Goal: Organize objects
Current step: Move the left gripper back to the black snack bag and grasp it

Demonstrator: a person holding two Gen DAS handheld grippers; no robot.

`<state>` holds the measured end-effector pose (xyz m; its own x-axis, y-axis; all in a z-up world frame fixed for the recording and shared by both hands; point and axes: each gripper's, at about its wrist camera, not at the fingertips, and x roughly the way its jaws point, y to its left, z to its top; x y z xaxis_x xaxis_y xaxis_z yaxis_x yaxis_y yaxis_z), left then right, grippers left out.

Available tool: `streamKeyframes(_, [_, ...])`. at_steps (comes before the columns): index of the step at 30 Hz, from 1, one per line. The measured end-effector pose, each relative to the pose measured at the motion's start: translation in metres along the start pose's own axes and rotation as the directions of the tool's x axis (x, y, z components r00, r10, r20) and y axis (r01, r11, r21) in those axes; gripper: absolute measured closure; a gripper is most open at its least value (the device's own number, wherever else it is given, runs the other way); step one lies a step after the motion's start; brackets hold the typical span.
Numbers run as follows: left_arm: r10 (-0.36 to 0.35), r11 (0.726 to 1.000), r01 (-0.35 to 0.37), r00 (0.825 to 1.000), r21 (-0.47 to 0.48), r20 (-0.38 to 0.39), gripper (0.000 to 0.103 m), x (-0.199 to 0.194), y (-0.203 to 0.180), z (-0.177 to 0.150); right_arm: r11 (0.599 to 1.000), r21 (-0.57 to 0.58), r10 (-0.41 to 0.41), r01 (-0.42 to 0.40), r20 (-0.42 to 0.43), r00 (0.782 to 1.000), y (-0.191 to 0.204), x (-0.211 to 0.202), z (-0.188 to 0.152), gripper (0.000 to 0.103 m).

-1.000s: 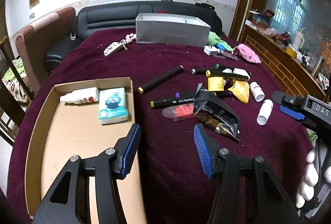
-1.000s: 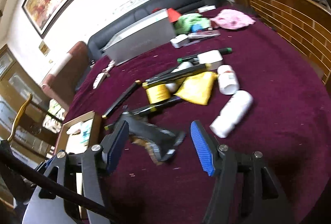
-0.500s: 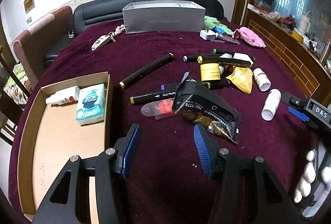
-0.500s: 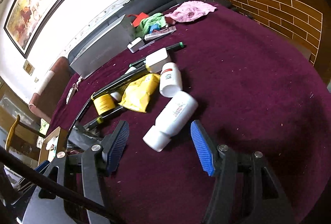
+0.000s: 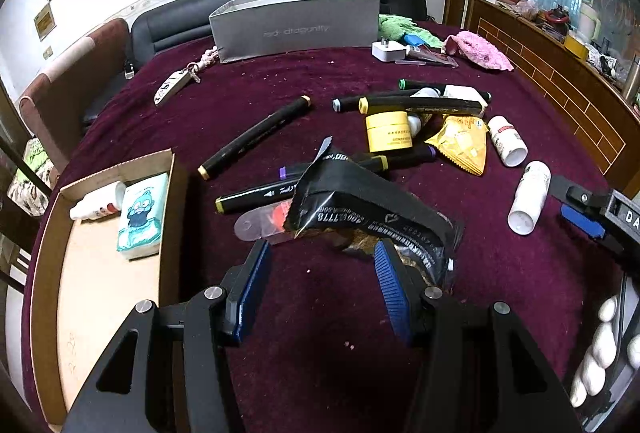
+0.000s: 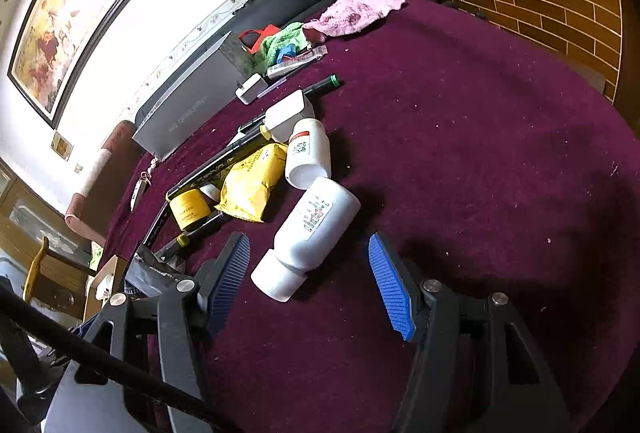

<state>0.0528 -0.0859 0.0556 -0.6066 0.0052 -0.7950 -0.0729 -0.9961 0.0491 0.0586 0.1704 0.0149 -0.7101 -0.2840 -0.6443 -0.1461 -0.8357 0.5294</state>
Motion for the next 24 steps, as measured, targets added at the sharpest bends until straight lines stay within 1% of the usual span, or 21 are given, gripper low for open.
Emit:
streamKeyframes(5, [-0.002, 1.000, 0.002, 1.000, 0.002, 0.016, 0.056, 0.003, -0.001, 0.013, 1.000, 0.014, 0.008, -0.008, -0.018, 1.000, -0.003, 0.003, -0.001, 0.042])
streamKeyframes(6, [-0.010, 1.000, 0.011, 1.000, -0.013, 0.025, 0.056, 0.004, 0.002, 0.020, 1.000, 0.015, 0.008, -0.007, -0.019, 1.000, -0.003, 0.003, -0.001, 0.041])
streamKeyframes(8, [-0.046, 0.996, 0.048, 0.998, -0.072, 0.040, 0.056, 0.009, 0.012, 0.038, 1.000, 0.016, 0.007, -0.007, -0.025, 1.000, -0.002, 0.004, -0.001, 0.040])
streamKeyframes(10, [-0.074, 0.987, 0.079, 0.996, -0.141, 0.041, 0.056, 0.020, 0.024, 0.056, 1.000, 0.016, 0.007, -0.007, -0.031, 0.999, -0.002, 0.005, -0.002, 0.040])
streamKeyframes(13, [-0.116, 0.976, 0.113, 0.993, -0.186, -0.008, 0.056, 0.047, 0.034, 0.074, 1.000, 0.013, 0.008, -0.008, -0.032, 0.999, -0.002, 0.005, -0.002, 0.040])
streamKeyframes(16, [-0.161, 0.968, 0.141, 0.984, -0.209, -0.082, 0.056, 0.070, 0.035, 0.076, 1.000, 0.013, 0.008, -0.007, -0.039, 0.999, -0.002, 0.006, -0.003, 0.040])
streamKeyframes(17, [-0.182, 0.962, 0.156, 0.978, -0.222, -0.102, 0.056, 0.074, 0.035, 0.072, 1.000, 0.014, 0.007, -0.006, -0.043, 0.999, -0.002, 0.006, -0.003, 0.040])
streamKeyframes(18, [-0.227, 0.952, 0.195, 0.967, -0.237, -0.114, 0.056, 0.075, 0.034, 0.067, 1.000, 0.015, 0.004, -0.003, -0.046, 0.999, -0.003, 0.007, -0.003, 0.040])
streamKeyframes(19, [-0.256, 0.944, 0.223, 0.959, -0.243, -0.117, 0.056, 0.073, 0.032, 0.062, 1.000, 0.016, 0.002, -0.001, -0.048, 0.999, -0.003, 0.007, -0.003, 0.040])
streamKeyframes(21, [-0.354, 0.916, 0.315, 0.926, -0.250, -0.130, 0.056, 0.067, 0.024, 0.051, 1.000, 0.019, -0.001, 0.002, -0.053, 0.999, -0.004, 0.008, -0.003, 0.039])
streamKeyframes(23, [-0.445, 0.883, 0.406, 0.883, -0.236, -0.145, 0.056, 0.059, 0.016, 0.041, 1.000, 0.019, -0.006, 0.008, -0.063, 0.998, -0.004, 0.010, -0.004, 0.039])
streamKeyframes(24, [-0.483, 0.868, 0.449, 0.862, -0.213, -0.155, 0.056, 0.052, 0.009, 0.033, 1.000, 0.019, -0.009, 0.010, -0.065, 0.998, -0.004, 0.010, -0.004, 0.039])
